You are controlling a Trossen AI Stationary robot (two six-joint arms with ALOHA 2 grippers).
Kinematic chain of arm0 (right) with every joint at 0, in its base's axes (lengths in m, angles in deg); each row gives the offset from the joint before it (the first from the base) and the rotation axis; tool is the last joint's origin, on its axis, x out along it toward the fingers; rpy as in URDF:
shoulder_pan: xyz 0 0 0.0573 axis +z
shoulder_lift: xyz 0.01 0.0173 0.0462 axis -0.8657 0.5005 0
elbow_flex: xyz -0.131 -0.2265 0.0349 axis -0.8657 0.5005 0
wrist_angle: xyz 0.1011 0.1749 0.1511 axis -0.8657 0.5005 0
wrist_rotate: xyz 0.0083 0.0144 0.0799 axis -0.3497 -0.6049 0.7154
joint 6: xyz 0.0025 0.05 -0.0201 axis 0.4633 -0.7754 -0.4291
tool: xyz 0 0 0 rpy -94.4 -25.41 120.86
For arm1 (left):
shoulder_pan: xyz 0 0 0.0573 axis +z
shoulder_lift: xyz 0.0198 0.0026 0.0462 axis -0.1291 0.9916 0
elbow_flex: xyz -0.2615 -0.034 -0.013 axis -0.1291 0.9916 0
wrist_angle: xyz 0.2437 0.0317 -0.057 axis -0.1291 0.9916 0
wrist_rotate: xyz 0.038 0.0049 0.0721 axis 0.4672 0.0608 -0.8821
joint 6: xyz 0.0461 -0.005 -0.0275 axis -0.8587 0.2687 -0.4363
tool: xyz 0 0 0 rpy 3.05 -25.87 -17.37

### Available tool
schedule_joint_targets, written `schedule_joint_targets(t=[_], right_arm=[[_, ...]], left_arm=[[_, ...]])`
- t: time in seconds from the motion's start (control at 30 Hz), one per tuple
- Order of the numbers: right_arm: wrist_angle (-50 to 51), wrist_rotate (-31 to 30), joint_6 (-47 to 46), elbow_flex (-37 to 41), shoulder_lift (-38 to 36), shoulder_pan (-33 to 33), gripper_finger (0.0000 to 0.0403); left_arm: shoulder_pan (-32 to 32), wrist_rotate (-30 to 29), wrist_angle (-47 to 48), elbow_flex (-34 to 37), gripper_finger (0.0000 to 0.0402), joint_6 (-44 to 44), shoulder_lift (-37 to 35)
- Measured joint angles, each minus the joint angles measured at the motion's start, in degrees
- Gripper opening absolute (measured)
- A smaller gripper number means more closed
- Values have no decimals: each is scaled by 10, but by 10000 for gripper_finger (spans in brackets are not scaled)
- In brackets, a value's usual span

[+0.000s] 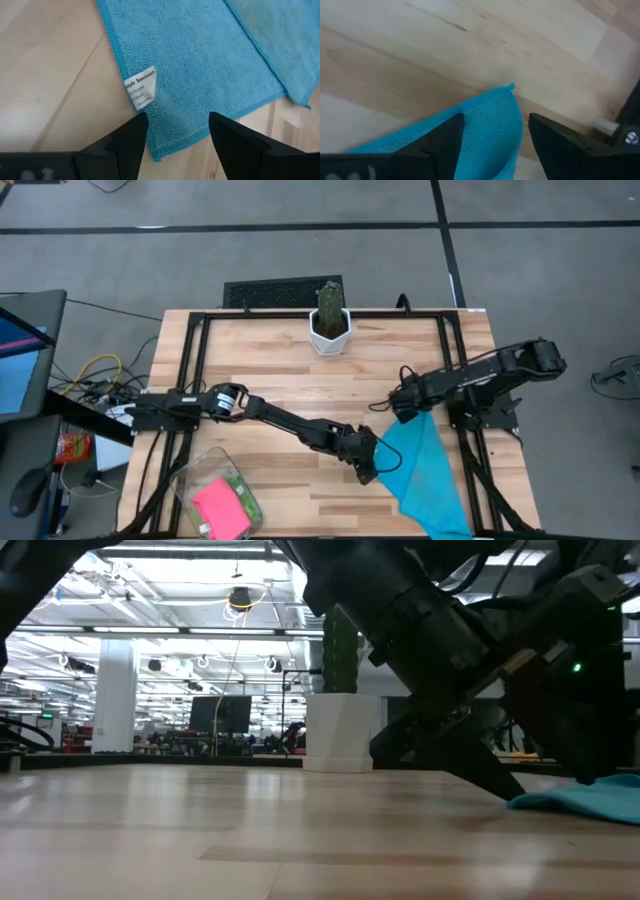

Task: Fold microfiber towels
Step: Fold the blue microfiber towel

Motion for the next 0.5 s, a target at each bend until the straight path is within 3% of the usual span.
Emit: schedule_joint_targets(t=[0.17, 0.43, 0.5], right_arm=[[-21, 15, 25, 11, 15, -24, 229], [-65, 38, 47, 16, -2, -37, 40], [-67, 41, 46, 16, -8, -32, 15]], left_arm=[[-2, -3, 21, -1, 175, -11, 7], [0, 3, 39, 0, 49, -26, 9], [2, 16, 39, 1, 18, -26, 9]])
